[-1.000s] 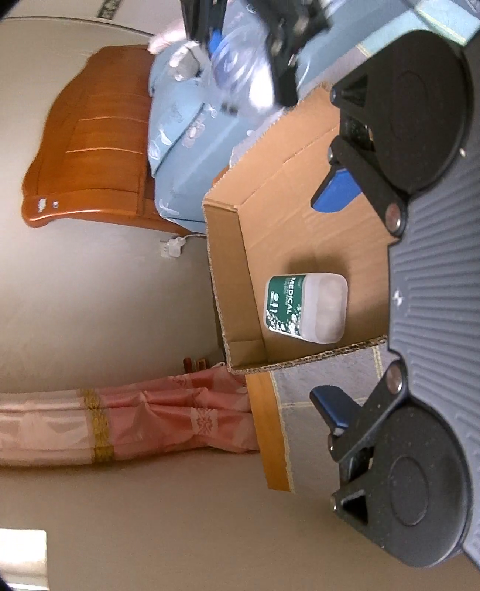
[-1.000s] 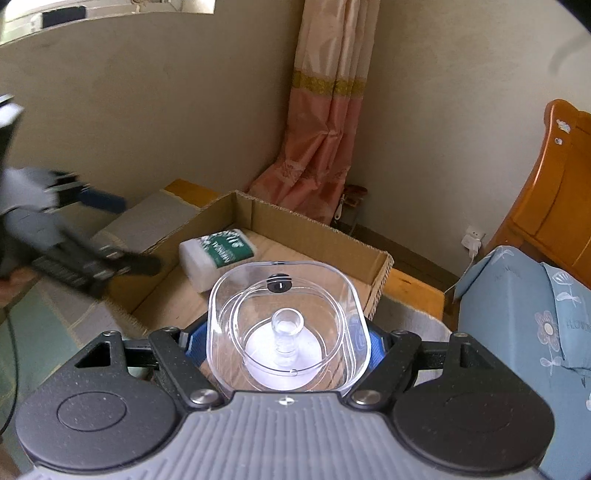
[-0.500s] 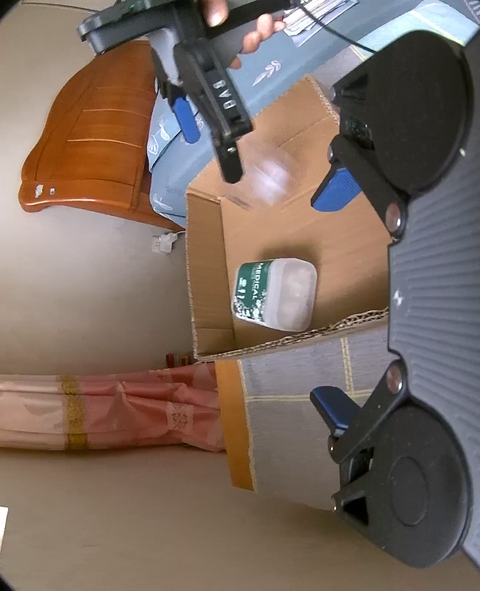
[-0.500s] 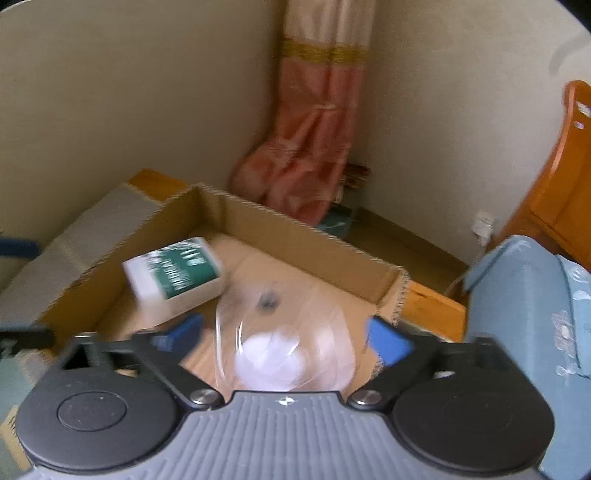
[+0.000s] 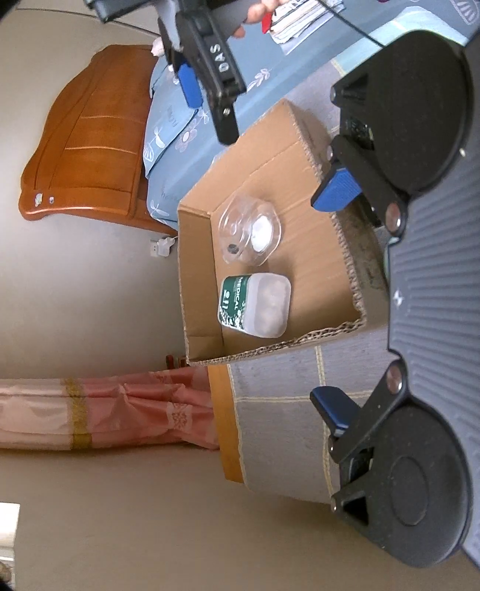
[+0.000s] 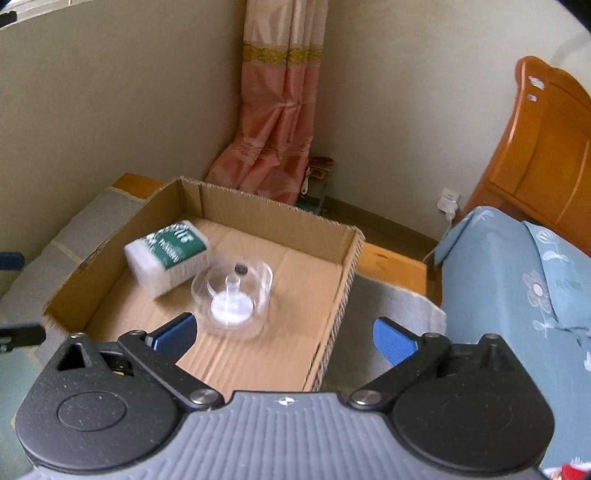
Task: Organize rigid objects
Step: 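Lower the clear square container into the box and open the right tool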
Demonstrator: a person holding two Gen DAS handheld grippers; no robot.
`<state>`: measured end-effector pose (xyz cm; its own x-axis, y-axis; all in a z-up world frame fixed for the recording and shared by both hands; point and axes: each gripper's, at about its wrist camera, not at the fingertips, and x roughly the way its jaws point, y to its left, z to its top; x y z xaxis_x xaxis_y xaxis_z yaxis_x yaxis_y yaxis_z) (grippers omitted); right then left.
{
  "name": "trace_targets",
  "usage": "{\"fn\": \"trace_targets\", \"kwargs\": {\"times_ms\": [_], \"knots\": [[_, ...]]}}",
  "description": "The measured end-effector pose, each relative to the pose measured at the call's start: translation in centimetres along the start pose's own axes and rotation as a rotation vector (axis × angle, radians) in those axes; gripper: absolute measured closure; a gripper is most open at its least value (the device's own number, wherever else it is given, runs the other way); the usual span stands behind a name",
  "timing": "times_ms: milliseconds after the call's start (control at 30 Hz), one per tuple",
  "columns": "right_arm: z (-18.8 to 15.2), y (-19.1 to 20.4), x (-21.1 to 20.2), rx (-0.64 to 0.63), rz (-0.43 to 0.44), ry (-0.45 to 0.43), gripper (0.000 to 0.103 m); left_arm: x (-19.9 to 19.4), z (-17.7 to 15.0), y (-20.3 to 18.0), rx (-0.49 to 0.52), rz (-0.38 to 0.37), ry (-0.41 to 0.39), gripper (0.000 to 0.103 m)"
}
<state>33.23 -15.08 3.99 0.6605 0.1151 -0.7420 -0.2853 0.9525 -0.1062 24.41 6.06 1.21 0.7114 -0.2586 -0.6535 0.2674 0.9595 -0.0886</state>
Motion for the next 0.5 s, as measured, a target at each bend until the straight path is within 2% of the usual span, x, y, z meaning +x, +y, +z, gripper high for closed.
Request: {"fn": "trace_targets", "kwargs": {"times_ms": [300,500], "knots": [[-5.0,0.3,-5.2,0.120,-0.011,0.002,0.000,-3.0,-2.0,-2.3,0.035,-0.014,-0.020,0.003],[-8.8,0.5,-7.1,0.171,-0.034,-0.025,0.000,-3.9,-3.7,-3.4,0.030,-0.024,-0.018,0.003]]}}
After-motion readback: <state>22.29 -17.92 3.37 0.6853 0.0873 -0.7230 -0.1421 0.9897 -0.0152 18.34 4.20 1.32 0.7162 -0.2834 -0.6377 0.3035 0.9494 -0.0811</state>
